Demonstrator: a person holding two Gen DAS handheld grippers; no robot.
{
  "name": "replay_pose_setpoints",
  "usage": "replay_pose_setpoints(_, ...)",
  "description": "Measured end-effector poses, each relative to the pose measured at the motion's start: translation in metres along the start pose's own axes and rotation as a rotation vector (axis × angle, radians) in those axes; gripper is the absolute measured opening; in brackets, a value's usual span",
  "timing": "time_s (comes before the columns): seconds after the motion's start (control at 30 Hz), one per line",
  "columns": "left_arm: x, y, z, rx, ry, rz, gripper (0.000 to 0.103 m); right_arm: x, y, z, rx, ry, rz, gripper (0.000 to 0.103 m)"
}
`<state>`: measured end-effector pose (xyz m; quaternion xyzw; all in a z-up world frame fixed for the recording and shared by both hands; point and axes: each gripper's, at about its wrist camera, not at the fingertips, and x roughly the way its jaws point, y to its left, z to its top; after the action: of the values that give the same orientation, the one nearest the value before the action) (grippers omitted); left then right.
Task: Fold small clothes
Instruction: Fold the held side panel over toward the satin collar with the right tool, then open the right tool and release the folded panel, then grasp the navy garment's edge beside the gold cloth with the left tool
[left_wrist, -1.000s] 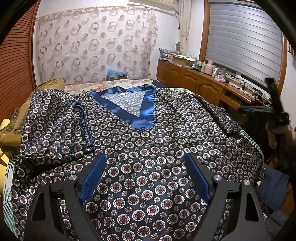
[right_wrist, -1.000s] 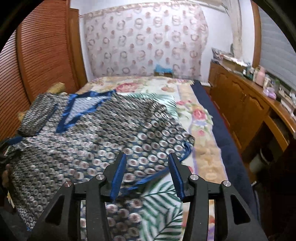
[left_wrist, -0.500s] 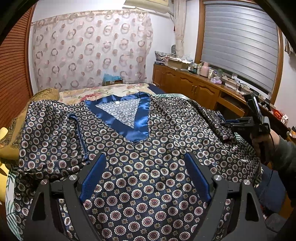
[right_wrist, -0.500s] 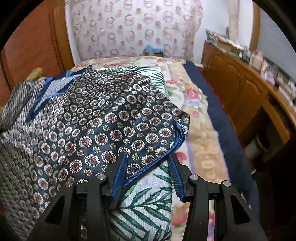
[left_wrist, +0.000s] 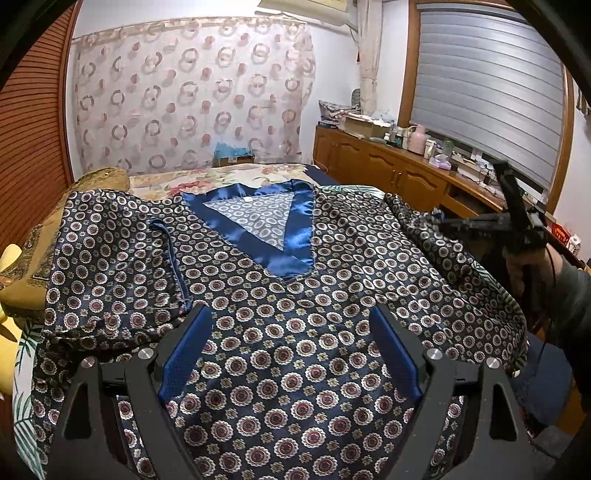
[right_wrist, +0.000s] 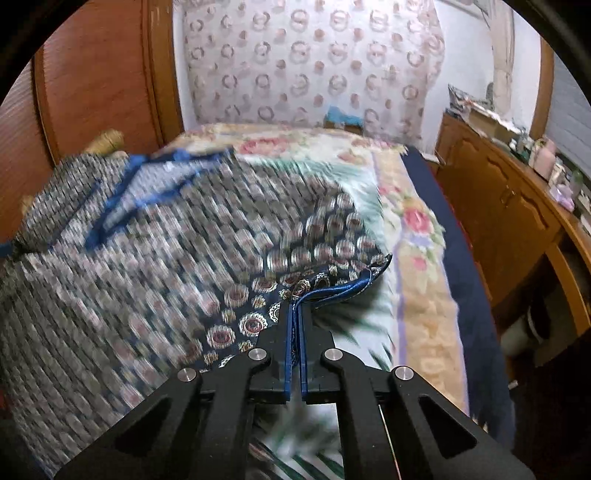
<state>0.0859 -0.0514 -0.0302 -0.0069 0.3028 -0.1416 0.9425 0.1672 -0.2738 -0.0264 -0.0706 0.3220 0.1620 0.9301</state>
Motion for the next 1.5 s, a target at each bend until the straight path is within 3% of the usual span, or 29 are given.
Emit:
replay_pose_setpoints(0.43,-0.004,0.018,0.000,-0.020,-0.009,0.027,0.087,0.030,0.058,0.051,-0.125,-0.037,0.083,0.003)
replay_pose_setpoints(0.5,-0.003,0.021,0.000,-0.021,-0.008,0.032,0.087,0.028,0.057,0.056,-0.121,-0.053,0.090,0.009)
replay_pose_setpoints(0.57,-0.002,0.023,0.000,-0.026,-0.007,0.036,0.087,0.026,0.052,0.058,-0.114,-0.064,0.088,0.028)
replay_pose_setpoints(0.67,-0.002,0.030,0.001,-0.028,-0.008,0.044,0.087,0.022,0.043,0.047,-0.096,-0.076,0.050,0.049)
replay_pose_setpoints(0.73,-0.002,0.036,0.002,-0.030,-0.009,0.054,0.087,0.030,0.033,0.037,-0.066,-0.060,0.033,0.056)
replay_pose_setpoints(0.97,-0.002,0.070,0.012,-0.031,-0.009,0.117,0.087,0.077,-0.003,0.013,0.020,0.069,-0.037,0.056)
replay_pose_setpoints(1.07,-0.003,0.090,0.018,-0.038,-0.015,0.182,0.087,0.091,-0.013,0.007,0.061,0.095,-0.030,0.056)
replay_pose_setpoints(1.2,-0.004,0.116,0.024,-0.049,-0.012,0.215,0.085,0.099,-0.021,0.005,0.073,0.091,-0.024,0.056)
replay_pose_setpoints(1.4,0.001,0.154,0.029,-0.089,0.021,0.237,0.067,0.086,-0.024,0.005,0.062,0.091,-0.031,0.058)
replay_pose_setpoints(1.5,0.008,0.170,0.032,-0.099,0.041,0.255,0.058,0.083,-0.023,0.003,0.056,0.092,-0.021,0.063)
